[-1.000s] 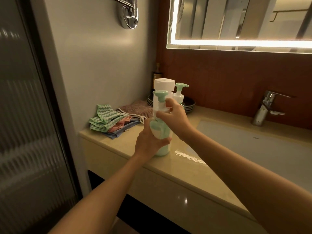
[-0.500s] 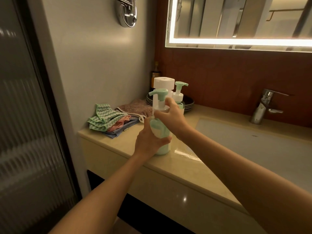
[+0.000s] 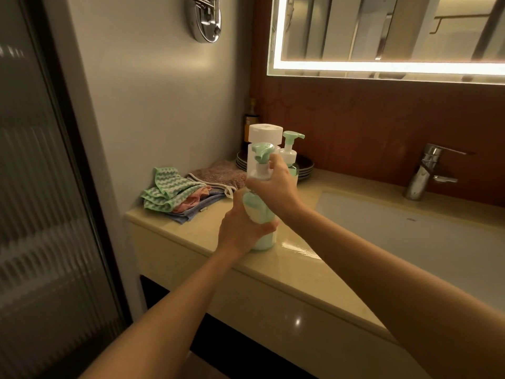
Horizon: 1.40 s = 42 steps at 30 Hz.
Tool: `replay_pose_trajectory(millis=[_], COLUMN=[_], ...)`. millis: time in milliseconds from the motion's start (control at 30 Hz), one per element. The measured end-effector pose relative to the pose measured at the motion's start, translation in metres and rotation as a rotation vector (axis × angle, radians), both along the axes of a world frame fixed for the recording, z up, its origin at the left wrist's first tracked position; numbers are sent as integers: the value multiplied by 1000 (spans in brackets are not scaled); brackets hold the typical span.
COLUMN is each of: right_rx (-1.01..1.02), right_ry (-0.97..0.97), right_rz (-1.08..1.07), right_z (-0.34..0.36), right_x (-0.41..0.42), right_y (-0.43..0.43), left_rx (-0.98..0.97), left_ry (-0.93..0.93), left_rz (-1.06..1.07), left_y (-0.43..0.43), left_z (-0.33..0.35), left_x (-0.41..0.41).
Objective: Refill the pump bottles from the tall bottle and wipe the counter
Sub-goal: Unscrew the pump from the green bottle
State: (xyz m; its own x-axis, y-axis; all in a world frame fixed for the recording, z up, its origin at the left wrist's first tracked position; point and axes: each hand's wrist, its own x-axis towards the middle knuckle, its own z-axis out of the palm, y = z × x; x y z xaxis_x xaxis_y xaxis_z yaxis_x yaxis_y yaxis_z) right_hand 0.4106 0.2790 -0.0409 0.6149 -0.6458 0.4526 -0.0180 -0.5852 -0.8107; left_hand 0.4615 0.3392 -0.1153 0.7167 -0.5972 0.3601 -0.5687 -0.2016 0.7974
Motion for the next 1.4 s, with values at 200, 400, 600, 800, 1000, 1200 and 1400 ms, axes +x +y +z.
replay_pose_trajectory(millis=[200, 400, 600, 800, 1000, 1200, 1400], right_rx=[-245, -89, -209, -110, -192, -161, -164], right_ry=[81, -26, 37, -16, 17, -2, 22], right_rz=[-178, 29, -152, 29, -149, -36, -113], right_z=[-3, -6, -5, -8, -13, -12, -15], right_x=[-1, -8, -2, -11, -4, -11, -8], right_y=[-7, 0, -4, -1, -4, -1, -2], left_rx=[14, -24, 7, -23, -32, -32, -20], left_ry=[-11, -20, -13, -21, -10, -28, -31], left_rz=[3, -9, -8, -17, -20, -12, -18], left_y=[0, -1, -2, -1, -2, -1, -2], left_z=[-1, -3, -2, -4, -5, -6, -5], left_x=[0, 2, 2, 3, 4, 4, 3])
